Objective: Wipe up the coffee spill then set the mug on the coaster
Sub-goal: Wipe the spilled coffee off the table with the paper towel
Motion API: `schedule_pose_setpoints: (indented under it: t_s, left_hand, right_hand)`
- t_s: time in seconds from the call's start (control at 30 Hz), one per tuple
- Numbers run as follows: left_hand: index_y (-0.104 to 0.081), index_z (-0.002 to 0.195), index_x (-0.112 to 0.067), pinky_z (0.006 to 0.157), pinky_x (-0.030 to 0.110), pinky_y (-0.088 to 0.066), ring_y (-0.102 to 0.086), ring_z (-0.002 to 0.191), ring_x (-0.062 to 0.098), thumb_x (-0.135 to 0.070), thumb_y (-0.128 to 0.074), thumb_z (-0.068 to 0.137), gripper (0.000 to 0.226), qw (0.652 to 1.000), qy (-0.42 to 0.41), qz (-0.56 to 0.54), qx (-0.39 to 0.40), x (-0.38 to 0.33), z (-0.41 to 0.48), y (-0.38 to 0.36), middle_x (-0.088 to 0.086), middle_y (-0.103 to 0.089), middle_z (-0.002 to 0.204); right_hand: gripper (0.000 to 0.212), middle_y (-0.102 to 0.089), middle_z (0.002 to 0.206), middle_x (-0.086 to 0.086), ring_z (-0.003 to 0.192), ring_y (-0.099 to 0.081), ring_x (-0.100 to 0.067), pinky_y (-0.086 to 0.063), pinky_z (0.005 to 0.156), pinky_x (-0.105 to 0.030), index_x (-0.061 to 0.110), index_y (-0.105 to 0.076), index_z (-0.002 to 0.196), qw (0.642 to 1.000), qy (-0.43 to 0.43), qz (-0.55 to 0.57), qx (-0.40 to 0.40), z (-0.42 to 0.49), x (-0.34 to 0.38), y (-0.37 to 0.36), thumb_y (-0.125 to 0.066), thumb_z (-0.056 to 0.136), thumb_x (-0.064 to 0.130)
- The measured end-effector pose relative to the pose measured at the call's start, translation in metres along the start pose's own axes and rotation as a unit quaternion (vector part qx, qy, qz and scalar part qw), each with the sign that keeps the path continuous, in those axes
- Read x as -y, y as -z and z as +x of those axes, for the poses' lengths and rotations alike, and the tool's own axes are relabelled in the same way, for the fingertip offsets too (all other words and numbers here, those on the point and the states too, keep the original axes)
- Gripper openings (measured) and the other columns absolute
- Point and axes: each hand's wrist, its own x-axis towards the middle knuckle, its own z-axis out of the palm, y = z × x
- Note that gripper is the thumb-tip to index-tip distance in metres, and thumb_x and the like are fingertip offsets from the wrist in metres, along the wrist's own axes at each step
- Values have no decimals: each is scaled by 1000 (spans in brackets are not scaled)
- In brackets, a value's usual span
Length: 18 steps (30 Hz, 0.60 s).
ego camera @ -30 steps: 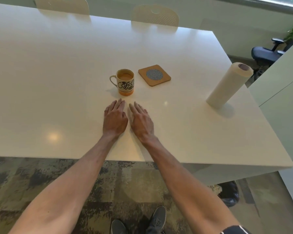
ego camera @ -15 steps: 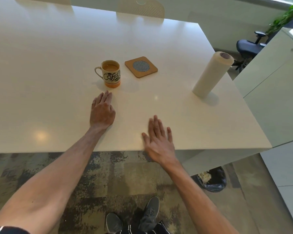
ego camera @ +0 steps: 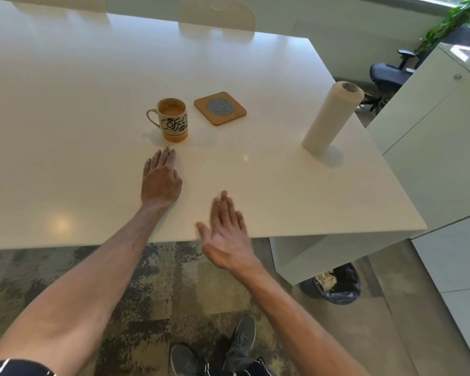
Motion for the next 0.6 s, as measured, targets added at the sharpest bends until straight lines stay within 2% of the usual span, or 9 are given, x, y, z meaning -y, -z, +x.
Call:
schedule_pose_setpoints:
  t_s: [0.17,0.27,0.47,0.6]
  left_hand:
    - [-37,168,-10,137,49,-16,-25,166,30,-11,-41,107,61,1000,-1,1,-3,0,1,0,10,-33,177]
    - [-37,168,-11,137,49,-16,-25,166,30,-12,-40,108,60,1000,2,2,-5,0,1,0,10,-34,177]
    - [-35,169,-12,137,48,-15,-24,167,29,-12,-38,109,60,1000,2,3,-3,0,1,-2,9,-31,178]
    - [-35,170,-12,137,47,-14,-23,167,27,-12,-39,109,61,1000,8,3,-4,0,0,-2,7,-30,179]
  right_hand:
    - [77,48,169,8,158,39,-8,24,132,-48,22,27,167,998,27,-50,0,-2,3,-3,-6,111,63]
    - [75,50,167,11,157,41,-6,27,129,-51,25,31,166,999,23,-48,-6,-10,-20,1,-2,110,64]
    - [78,59,160,12,156,43,-10,28,127,-48,25,39,162,997,-61,-18,-41,-10,-78,24,-6,112,63]
    - [77,55,163,9,158,40,-12,20,133,-48,24,34,164,990,-129,33,-52,3,-118,56,-8,113,63]
